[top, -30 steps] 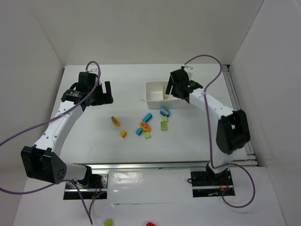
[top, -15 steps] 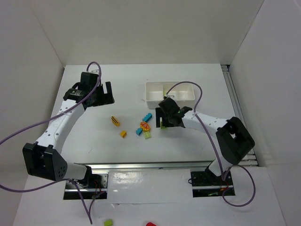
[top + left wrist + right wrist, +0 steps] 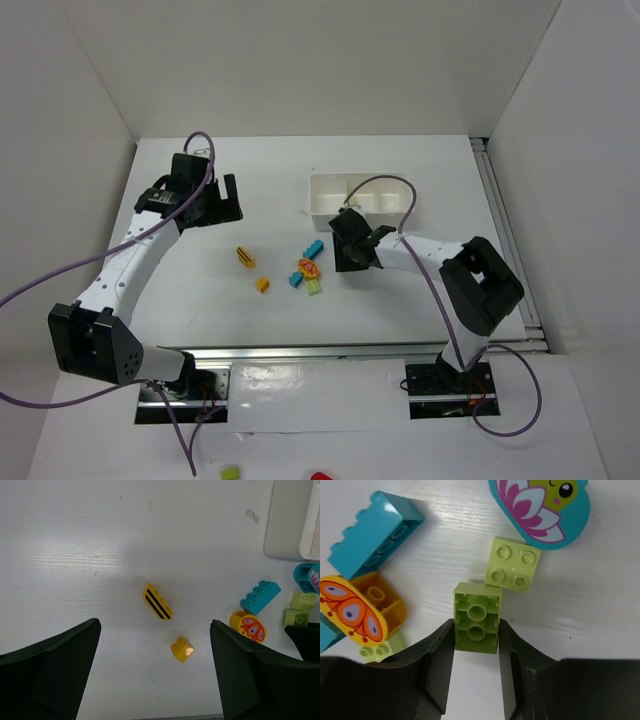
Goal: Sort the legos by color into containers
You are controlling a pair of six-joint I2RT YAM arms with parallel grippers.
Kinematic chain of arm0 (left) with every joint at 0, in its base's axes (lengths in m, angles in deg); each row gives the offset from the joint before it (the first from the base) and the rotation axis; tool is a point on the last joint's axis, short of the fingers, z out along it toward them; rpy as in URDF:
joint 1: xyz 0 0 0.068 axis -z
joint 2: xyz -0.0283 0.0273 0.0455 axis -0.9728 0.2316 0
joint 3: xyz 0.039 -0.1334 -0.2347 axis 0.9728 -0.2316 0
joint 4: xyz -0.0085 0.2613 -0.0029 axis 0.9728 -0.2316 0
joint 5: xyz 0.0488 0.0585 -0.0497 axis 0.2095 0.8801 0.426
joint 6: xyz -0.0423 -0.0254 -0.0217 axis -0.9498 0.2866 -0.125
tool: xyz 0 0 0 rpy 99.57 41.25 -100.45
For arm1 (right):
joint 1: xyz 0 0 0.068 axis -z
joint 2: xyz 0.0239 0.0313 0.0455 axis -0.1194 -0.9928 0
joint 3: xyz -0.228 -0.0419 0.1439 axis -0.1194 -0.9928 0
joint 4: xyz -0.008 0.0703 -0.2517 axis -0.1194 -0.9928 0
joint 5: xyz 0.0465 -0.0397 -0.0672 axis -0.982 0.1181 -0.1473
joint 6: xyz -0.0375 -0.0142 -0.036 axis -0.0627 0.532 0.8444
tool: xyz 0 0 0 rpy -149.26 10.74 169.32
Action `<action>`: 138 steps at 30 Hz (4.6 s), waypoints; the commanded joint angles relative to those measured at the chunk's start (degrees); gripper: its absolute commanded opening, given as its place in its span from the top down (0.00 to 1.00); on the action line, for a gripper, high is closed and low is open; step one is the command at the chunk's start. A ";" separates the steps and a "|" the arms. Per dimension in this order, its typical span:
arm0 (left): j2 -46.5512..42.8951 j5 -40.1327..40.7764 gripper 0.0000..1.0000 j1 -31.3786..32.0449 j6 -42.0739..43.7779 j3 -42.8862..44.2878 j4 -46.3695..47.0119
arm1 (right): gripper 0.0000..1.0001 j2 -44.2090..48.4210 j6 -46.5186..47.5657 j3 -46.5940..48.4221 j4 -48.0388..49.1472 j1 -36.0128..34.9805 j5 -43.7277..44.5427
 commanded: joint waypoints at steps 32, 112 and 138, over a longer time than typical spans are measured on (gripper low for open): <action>-0.26 -2.47 0.00 0.79 3.07 2.18 -1.27 | 0.21 2.19 0.57 19.72 -4.51 9.00 11.36; -1.22 -1.67 0.00 1.85 0.34 -0.20 -0.13 | 0.09 4.17 2.23 0.88 4.90 -18.44 2.39; -1.75 -0.43 0.00 1.85 2.44 -1.59 0.56 | 0.60 9.25 2.41 10.63 -6.10 -6.62 15.49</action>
